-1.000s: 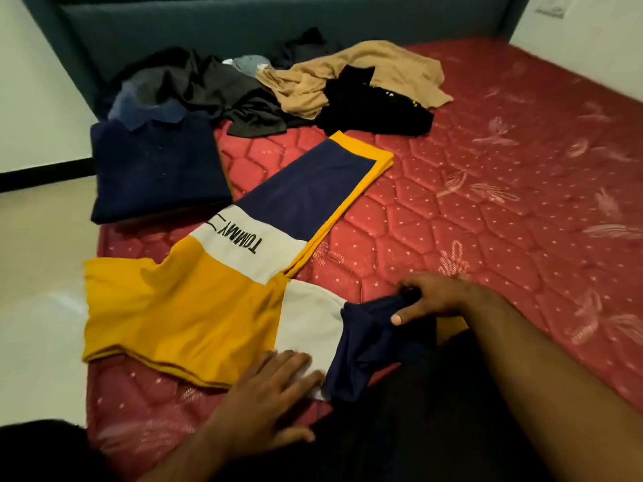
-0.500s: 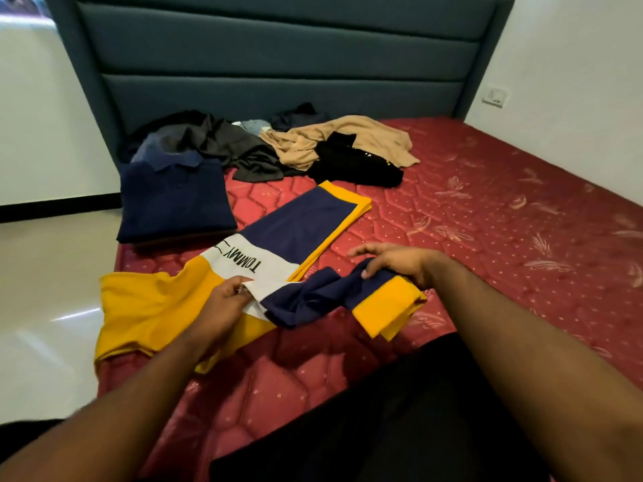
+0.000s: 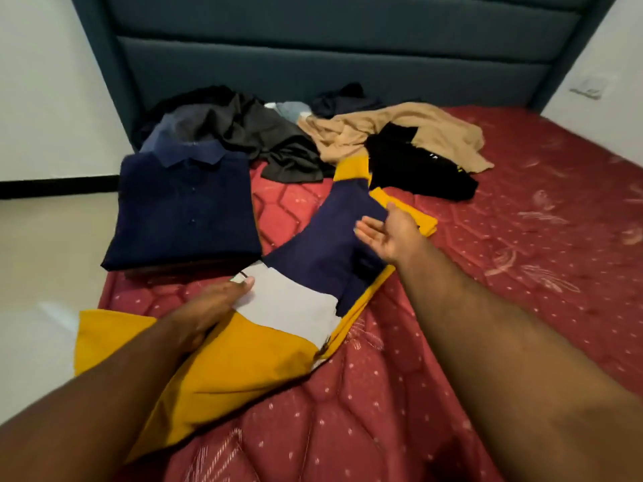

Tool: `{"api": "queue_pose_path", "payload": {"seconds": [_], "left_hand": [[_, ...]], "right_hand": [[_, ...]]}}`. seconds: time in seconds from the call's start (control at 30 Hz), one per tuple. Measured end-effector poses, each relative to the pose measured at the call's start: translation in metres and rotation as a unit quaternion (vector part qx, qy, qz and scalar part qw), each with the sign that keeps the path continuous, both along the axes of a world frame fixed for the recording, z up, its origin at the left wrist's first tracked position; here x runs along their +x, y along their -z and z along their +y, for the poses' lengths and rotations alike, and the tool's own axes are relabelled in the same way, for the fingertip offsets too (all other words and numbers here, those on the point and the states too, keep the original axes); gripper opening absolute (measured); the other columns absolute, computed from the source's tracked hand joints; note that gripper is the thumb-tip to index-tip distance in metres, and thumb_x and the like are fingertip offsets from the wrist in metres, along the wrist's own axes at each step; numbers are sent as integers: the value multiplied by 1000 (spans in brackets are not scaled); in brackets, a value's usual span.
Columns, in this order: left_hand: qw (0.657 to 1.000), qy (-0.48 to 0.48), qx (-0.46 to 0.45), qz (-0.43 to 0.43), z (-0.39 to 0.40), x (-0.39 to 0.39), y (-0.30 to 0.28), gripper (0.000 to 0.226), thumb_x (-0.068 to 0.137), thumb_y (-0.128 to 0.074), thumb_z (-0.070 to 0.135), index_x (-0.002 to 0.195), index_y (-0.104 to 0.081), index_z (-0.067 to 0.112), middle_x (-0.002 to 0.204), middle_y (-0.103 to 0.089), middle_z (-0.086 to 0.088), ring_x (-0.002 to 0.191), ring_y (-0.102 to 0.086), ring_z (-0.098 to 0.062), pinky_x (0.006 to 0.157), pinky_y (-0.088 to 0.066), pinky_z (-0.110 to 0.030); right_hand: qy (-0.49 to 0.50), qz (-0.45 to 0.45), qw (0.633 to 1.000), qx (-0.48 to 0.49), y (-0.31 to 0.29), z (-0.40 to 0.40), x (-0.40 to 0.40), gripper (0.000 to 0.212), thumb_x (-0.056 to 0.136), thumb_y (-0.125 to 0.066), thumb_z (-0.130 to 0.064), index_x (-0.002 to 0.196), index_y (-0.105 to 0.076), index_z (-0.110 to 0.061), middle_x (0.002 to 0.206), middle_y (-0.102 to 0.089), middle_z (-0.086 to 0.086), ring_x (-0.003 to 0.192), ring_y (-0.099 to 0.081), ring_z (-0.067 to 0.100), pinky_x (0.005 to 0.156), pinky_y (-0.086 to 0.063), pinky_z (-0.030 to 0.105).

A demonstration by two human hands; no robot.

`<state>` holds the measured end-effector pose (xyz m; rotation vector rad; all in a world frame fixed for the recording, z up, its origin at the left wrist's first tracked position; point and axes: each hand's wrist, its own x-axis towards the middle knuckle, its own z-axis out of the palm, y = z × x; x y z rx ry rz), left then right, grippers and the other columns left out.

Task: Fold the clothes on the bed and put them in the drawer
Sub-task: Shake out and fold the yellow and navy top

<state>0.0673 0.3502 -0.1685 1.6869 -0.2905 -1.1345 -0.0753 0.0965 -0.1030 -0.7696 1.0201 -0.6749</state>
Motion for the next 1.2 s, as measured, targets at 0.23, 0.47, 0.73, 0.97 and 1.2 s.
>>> {"api": "queue_pose_path", "payload": {"seconds": [0.23,0.47,0.73,0.97,1.2], "left_hand": [[999,33,39,-3,-7,21,31,40,76,-79,19,112,-63,15,98,-75,-9,87,-73,-29,80,-58,-43],[998,-13,43,-34,-12,9,26,31,77,-78,14,104,-63,15,88,-76,-7,73,-72,-25,70,-59,-38],[751,181,38,-633,-55,-47,26,54,91,-44,51,136,-51,23,138,-53,-6,126,-49,-29,104,-40,-50],[704,334,134,-613,-63,-62,60,80,79,1,88,148,15,49,160,22,7,145,29,-23,113,16,-61],[698,332,102,-627,-66,-61,58,81,77,-8,92,148,8,54,161,14,8,147,20,-29,104,14,-75]], "right_hand": [[14,278,950,-142,92,-38,21,30,82,-73,-31,77,-46,-19,84,-54,6,76,-50,24,53,-41,29],[-108,322,932,-126,78,-61,60,42,82,-76,-28,114,-58,-7,79,-52,-1,66,-48,14,52,-36,27],[-95,345,926,-119,77,-82,87,70,84,-72,-40,137,-44,-4,118,-57,9,93,-52,25,75,-40,37],[5,168,978,-119,88,-102,113,58,80,-76,-23,127,-46,-6,105,-64,10,83,-65,22,60,-57,33],[129,31,979,-154,68,-135,93,29,80,-61,14,92,-53,-11,84,-61,12,70,-60,21,55,-51,28]]}}
